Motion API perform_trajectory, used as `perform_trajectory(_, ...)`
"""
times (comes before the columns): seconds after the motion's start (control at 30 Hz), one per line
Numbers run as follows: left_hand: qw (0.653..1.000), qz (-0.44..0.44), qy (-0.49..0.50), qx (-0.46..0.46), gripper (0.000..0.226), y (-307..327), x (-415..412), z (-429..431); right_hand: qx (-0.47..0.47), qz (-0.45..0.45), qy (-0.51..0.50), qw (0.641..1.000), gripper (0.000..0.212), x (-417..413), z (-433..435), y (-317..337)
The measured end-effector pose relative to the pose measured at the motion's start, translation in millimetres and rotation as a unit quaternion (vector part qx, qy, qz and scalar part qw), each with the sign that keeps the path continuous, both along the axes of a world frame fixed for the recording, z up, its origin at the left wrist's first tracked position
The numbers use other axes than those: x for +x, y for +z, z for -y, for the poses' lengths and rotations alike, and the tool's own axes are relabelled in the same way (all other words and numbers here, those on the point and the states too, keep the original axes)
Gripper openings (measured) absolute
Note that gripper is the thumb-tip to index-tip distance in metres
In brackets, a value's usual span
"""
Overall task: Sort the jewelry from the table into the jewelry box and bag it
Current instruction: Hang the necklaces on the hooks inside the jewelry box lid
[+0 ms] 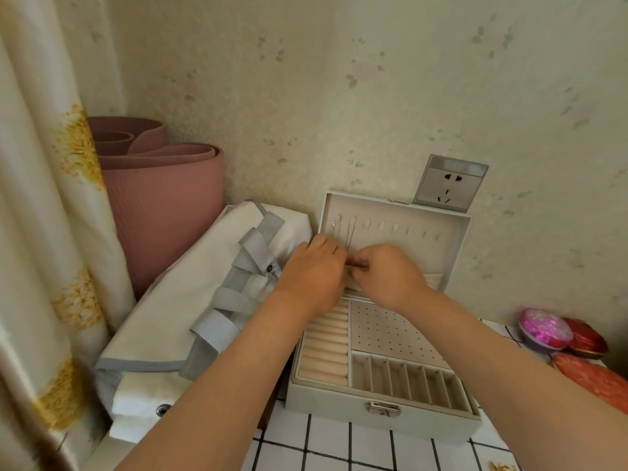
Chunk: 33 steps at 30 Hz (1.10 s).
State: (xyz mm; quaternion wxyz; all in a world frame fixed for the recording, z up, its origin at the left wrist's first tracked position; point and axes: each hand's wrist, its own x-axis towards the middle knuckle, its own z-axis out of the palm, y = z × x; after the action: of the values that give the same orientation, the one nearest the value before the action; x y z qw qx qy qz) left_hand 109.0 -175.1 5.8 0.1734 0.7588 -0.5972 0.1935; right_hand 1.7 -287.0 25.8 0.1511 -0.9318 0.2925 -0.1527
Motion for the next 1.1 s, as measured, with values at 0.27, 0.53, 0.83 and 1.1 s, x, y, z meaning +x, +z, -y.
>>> perform_trajectory(0.27, 0.999, -0.049, -0.014, 0.001, 0.035, 8, -5, -9, 0.008, 0.022, 0.003, 1.0, 0.031, -22, -9, 16)
perform_trajectory(0.53, 0.995, -0.083, -0.059, -0.009, 0.03, 34, -52, -40, 0.096, 0.063, 0.045, 0.992, 0.017, -85, -42, 35)
perform_trajectory(0.83, 0.981, -0.158, -0.104, 0.044, 0.014, 9, -122, -98, 0.164, -0.04, 0.082, 0.982, 0.009, -172, -86, 23)
perform_trajectory(1.1, 0.93, -0.262, -0.102, 0.236, 0.017, -24, -171, -119, 0.146, -0.176, 0.105, 0.968, 0.014, -213, -98, -15)
